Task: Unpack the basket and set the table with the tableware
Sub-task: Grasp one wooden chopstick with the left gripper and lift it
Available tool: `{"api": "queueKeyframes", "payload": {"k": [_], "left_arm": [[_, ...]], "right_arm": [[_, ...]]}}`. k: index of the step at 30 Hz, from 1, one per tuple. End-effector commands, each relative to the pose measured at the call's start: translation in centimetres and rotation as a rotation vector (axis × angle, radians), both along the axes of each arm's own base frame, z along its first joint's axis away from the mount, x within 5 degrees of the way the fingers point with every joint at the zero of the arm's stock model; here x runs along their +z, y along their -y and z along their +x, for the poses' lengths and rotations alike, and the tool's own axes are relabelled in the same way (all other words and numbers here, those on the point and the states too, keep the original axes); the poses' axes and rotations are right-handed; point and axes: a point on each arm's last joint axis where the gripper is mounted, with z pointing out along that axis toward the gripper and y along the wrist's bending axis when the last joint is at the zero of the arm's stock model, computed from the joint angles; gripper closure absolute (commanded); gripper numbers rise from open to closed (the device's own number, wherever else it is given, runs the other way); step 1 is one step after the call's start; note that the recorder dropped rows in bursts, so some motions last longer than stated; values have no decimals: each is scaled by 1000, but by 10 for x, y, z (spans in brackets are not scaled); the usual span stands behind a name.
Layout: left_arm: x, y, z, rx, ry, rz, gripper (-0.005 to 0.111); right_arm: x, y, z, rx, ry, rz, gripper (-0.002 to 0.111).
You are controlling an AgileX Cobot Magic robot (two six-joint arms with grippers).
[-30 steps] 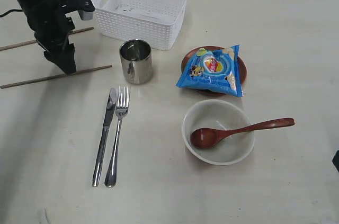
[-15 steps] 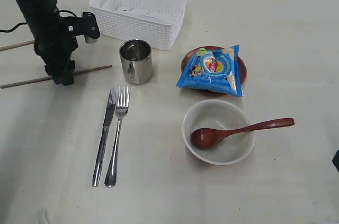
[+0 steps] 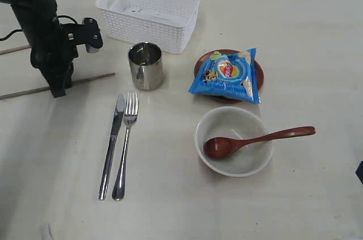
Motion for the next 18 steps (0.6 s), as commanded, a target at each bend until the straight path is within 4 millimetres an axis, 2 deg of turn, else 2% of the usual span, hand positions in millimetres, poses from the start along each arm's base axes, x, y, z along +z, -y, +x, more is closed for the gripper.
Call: {"api": "queueKeyframes", "payload": {"k": [1, 4, 8, 12, 18], "left_arm": [[-22, -12, -8, 55, -27, 124, 107], [-9, -14, -6, 81, 25, 131, 107], [21, -14, -6, 109, 107, 108, 107], [58, -13, -11, 219, 188, 58, 107], [91, -9, -26, 406, 187, -52, 107]], "right_arm": [[0, 0, 0, -6, 6, -3, 109], [0, 0, 0, -6, 6, -3, 109], [0, 0, 0, -6, 6, -3, 109], [0, 0, 0, -6, 6, -3, 109], [0, 0, 0, -6, 6, -3, 109]]}}
